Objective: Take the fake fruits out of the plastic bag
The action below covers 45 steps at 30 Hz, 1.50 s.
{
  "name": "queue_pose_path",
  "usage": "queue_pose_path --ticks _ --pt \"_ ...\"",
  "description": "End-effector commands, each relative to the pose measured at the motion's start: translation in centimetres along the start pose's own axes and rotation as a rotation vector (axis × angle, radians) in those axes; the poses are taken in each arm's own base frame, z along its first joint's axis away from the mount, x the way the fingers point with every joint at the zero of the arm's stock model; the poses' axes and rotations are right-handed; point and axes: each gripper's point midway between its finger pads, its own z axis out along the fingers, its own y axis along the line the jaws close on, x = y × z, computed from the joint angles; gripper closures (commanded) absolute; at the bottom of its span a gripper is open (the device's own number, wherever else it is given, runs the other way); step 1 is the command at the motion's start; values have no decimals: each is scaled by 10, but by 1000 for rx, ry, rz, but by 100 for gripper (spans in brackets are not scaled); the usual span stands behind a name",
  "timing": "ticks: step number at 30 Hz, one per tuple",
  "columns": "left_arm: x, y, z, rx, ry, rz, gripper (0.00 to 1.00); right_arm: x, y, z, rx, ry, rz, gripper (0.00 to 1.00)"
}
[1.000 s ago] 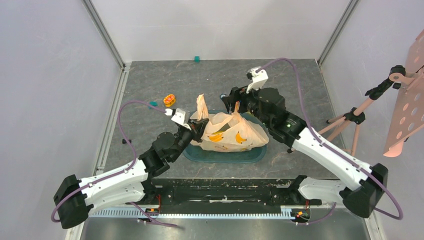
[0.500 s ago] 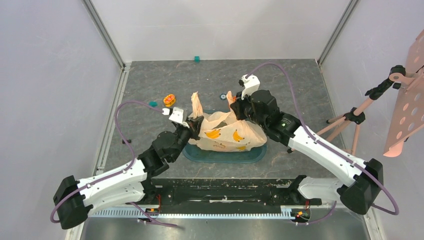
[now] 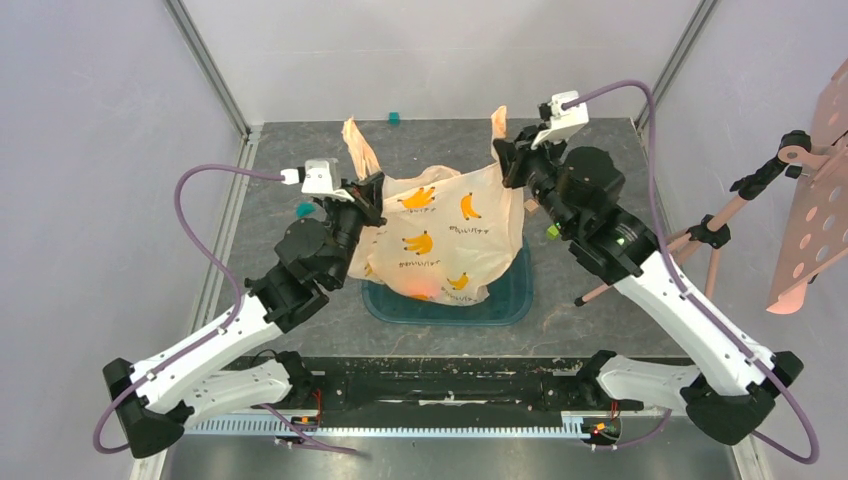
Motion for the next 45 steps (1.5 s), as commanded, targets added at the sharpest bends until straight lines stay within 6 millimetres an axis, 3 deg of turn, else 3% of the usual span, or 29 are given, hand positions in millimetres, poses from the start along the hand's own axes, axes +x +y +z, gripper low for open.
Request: queue_pose_path --ticks 1,4,10,22,26,31,35,41,45 --pt "-35 27 -2 -115 -60 40 98 -74 -38 -30 164 -173 -38 100" --pt "-53 29 -9 -106 -92 27 98 -93 -43 -45 178 -213 -54 100" --pt "-91 -1 -30 77 -80 -26 98 -121 -5 -76 -72 -265 -85 100" --pt "-87 -38 -91 362 198 -101 98 -103 41 -114 -371 -156 1 100" --pt "-85 -45 -114 422 295 -148 98 -91 48 -122 -417 -90 19 100" --pt "-50 -52 -135 483 462 -190 98 -51 44 -118 -404 27 26 100" --pt "-9 -41 -138 433 564 -182 98 -7 39 -108 -382 130 18 100" --pt "53 -26 -126 333 682 -143 98 47 27 -77 -302 231 -9 100" --pt "87 -7 -99 206 674 -67 98 67 11 -48 -199 241 -67 100"
